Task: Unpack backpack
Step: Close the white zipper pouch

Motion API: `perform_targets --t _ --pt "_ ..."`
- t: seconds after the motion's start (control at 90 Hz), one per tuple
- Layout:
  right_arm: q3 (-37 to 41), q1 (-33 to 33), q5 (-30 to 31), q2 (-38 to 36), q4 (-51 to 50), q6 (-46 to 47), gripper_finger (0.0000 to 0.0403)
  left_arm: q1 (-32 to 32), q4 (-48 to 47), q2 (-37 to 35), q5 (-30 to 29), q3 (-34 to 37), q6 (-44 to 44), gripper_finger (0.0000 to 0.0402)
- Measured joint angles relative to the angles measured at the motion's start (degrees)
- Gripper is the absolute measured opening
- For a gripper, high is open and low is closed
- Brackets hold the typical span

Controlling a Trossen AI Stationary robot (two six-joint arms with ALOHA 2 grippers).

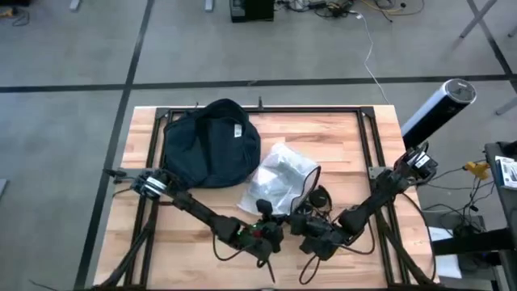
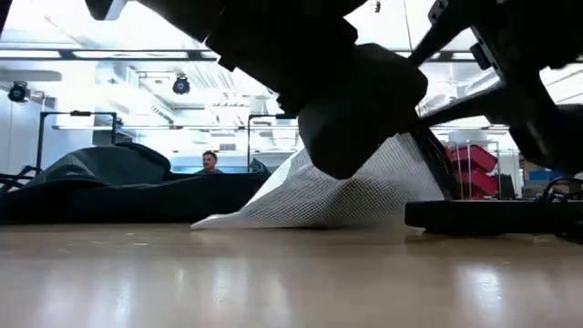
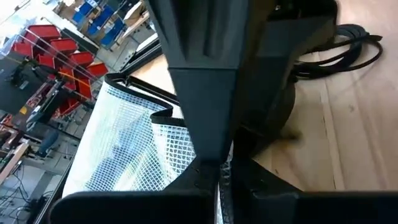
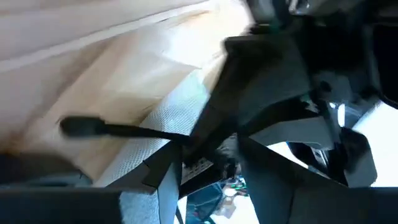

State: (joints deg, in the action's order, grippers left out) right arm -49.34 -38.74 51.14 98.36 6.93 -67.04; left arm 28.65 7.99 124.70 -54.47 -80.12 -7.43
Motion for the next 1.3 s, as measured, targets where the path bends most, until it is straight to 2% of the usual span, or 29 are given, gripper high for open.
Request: perform_targets --t 0.133,0.278,0.456,0.7,0.878,1.078,1.211,1.3 --pt "0.0 -0.1 -0.3 -0.1 3.9 3.7 0.0111 0.0 -1.7 -0.1 -0.6 0.0 2.3 0.0" --pt "0.0 -0.1 -0.2 -0.3 4.5 6.6 0.0063 0.0 -2.9 -0.1 -0.5 0.0 3.4 0.0" --pt "0.0 0.1 -3.5 -0.4 4.5 11.8 0.0008 0.0 -3.5 -0.1 -0.5 0.1 4.4 0.0" --pt "0.0 0.6 -3.6 -1.3 4.1 19.9 0.0001 0.1 -4.6 -0.1 -0.8 0.1 5.4 0.0" --pt "0.0 0.1 -4.2 -4.9 -0.2 28.6 0.0 1.4 -7.5 -0.2 -4.8 0.1 6.7 0.0" --pt "0.4 1.0 -12.8 -8.1 -4.9 42.4 0.0 2.9 -8.4 -0.5 -5.1 0.2 8.0 0.0" --pt "0.7 2.1 -18.2 -7.7 -4.8 47.2 0.0 3.6 -8.5 -0.7 -6.0 0.3 8.2 0.0" --pt "1.0 3.2 -19.0 -7.5 -5.0 49.0 0.0 3.8 -8.5 -0.8 -6.1 0.4 8.1 0.0"
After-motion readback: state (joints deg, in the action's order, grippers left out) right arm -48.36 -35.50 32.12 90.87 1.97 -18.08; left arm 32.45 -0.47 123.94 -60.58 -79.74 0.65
